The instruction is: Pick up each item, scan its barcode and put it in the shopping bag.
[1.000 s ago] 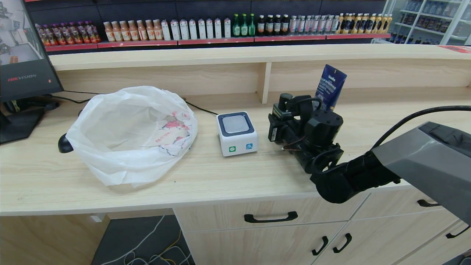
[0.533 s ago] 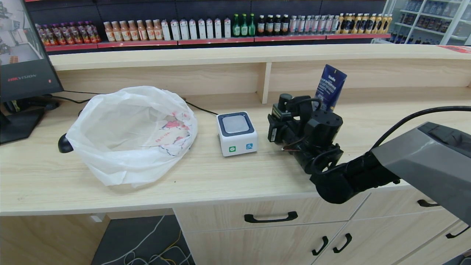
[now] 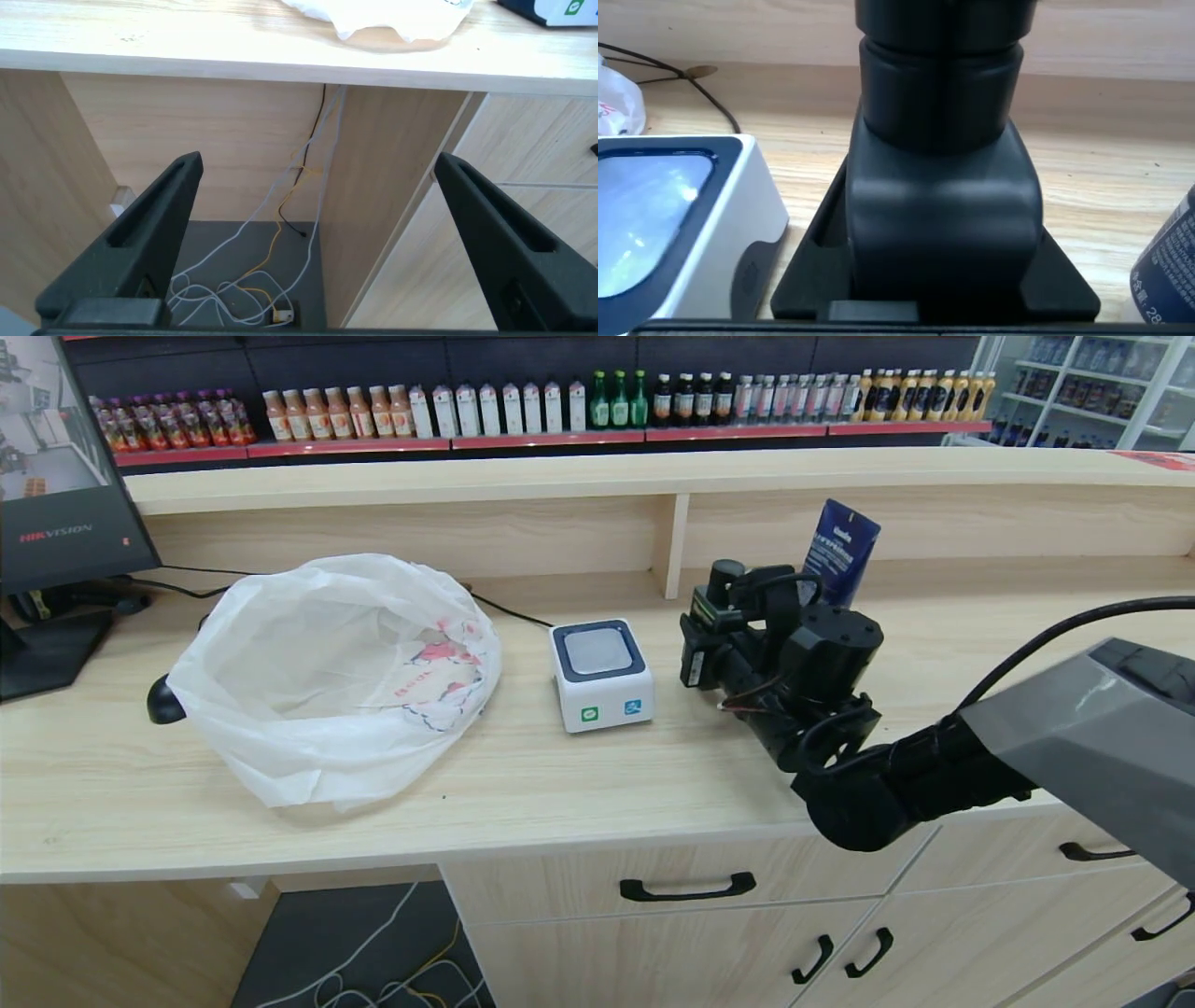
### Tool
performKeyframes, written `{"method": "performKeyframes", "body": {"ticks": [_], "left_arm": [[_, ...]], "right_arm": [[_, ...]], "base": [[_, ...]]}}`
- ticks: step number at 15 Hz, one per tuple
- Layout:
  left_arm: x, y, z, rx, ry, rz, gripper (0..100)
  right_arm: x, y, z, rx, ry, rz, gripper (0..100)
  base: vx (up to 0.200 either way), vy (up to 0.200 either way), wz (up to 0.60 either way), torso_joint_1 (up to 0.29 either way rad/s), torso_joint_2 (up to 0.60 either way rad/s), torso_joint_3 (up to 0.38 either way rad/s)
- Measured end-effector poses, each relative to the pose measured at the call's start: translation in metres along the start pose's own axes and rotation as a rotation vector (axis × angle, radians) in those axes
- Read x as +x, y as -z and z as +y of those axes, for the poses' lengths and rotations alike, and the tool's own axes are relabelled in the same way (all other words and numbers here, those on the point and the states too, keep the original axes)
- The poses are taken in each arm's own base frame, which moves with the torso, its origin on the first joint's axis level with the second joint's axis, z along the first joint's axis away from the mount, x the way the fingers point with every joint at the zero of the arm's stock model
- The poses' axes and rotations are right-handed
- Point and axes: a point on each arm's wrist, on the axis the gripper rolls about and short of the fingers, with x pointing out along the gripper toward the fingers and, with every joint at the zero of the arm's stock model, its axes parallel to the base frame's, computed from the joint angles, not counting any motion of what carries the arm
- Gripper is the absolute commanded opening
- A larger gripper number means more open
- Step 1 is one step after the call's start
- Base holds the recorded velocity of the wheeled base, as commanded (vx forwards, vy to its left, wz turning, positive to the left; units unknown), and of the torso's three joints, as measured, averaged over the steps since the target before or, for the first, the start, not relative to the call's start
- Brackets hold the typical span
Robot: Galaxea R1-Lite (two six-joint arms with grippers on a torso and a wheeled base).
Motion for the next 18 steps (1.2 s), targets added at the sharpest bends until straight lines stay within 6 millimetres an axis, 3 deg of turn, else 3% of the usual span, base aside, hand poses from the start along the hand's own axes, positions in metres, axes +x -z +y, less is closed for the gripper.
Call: {"method": "performKeyframes", "body": {"ticks": [6,14,18], "left_arm": [[0.0,0.0,0.0,0.0,0.0,0.0,100],[0.0,0.0,0.0,0.0,0.0,0.0,100],[0.0,0.0,0.0,0.0,0.0,0.0,100]], "right_arm": [[-0.034,-0.026,0.005,-0.053,-0.031,-0.013,0],[-0.118,-0.049,0.019,-0.134,-0.098,-0.015,0],[-0.151,-0.063,0.026,-0.265,-0.134,-0.163,0]], "base": [[0.0,0.0,0.0,0.0,0.0,0.0],[0.0,0.0,0.0,0.0,0.0,0.0],[0.0,0.0,0.0,0.0,0.0,0.0]]}}
